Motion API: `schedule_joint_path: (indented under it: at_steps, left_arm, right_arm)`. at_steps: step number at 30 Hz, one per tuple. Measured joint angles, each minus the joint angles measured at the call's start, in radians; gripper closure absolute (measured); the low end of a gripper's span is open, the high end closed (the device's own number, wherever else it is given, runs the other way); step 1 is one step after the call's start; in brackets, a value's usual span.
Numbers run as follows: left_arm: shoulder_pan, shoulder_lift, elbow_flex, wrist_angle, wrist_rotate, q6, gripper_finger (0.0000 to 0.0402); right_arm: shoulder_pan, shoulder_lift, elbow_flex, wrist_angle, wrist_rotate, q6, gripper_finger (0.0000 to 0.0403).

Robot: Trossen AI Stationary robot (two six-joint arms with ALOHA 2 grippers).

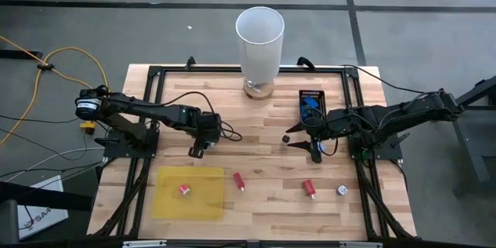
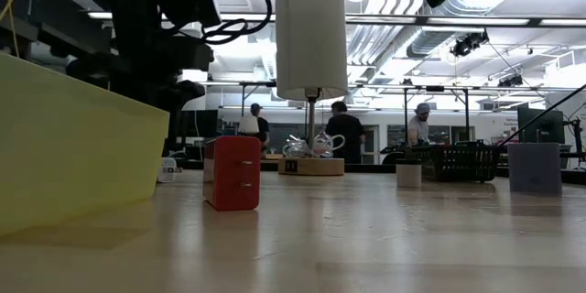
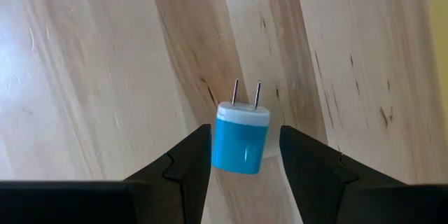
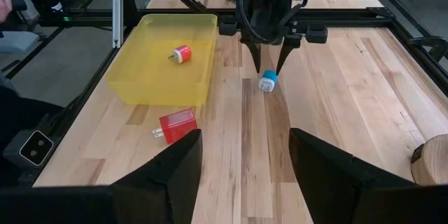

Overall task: Pick & Place Office items
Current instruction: Put the blue charger adapter into the yellow bin

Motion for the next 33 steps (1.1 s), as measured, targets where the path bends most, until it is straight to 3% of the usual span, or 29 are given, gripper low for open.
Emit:
schedule_joint_path:
  at_steps: [33]
  left_arm:
    - [0.035,0.097,0.0,0.025,0.026,0.01,0.024]
  right_arm:
    - [0.0,0.0,0.0,0.0,0.0,0.0,0.0201]
